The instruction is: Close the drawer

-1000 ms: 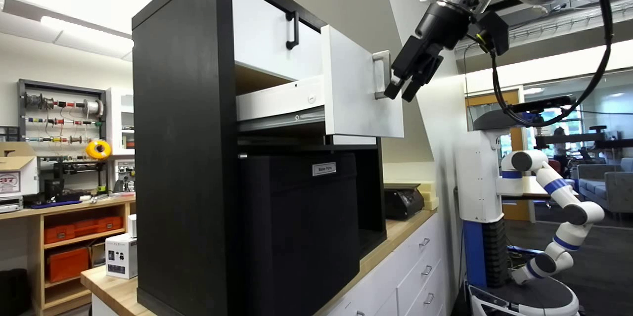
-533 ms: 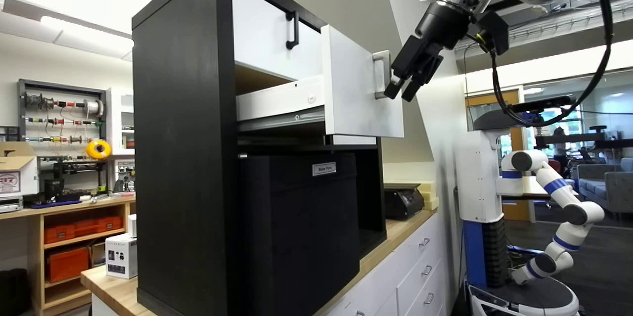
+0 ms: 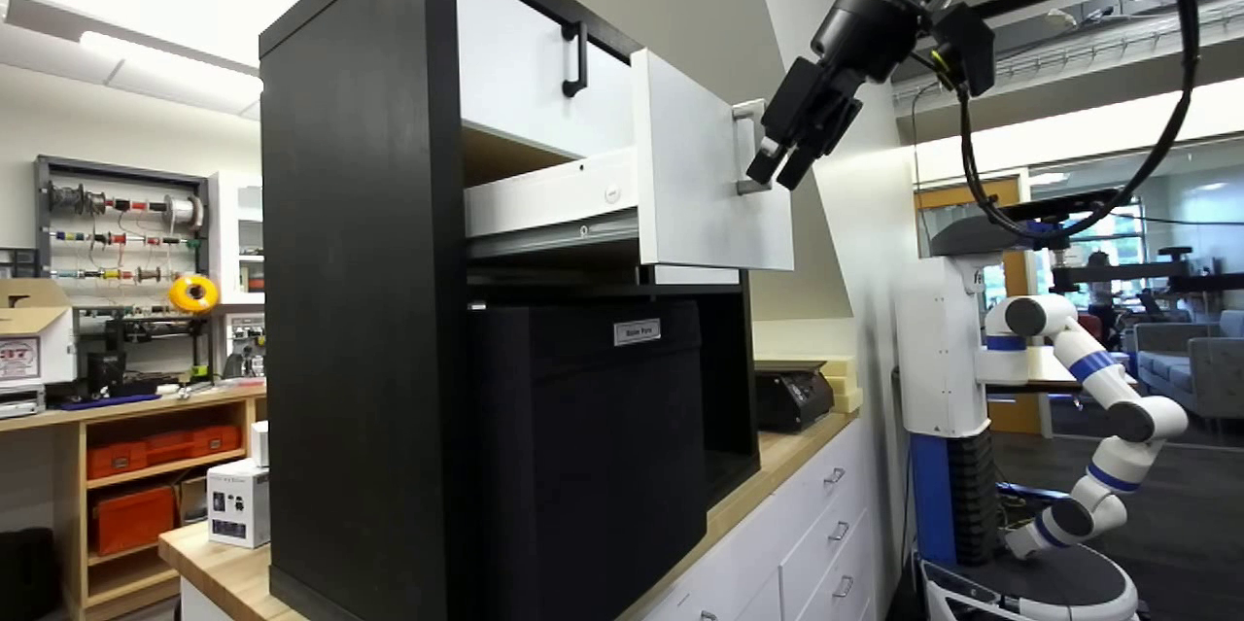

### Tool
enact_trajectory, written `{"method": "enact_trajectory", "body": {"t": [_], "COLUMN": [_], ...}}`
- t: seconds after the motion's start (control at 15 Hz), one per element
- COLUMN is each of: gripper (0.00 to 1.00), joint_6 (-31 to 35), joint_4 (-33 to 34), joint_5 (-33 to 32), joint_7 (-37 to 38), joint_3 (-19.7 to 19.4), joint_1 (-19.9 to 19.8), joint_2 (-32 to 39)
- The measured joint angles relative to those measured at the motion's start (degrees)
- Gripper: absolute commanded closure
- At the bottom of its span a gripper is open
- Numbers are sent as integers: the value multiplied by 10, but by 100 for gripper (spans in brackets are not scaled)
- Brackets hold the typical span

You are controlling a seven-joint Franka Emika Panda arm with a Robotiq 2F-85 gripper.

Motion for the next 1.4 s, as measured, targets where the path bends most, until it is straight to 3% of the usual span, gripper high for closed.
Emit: {"method": "enact_trajectory", "body": {"t": [0.53,1.07,1.4], "gripper": [96,96,96], "joint_6": [18,20,37], "joint_4": [0,15,76], "joint_5": [0,0,-1], "joint_7": [0,0,-2], "joint_3": [0,1,-3], "joint_1": [0,0,-3], "joint_2": [5,24,97]}}
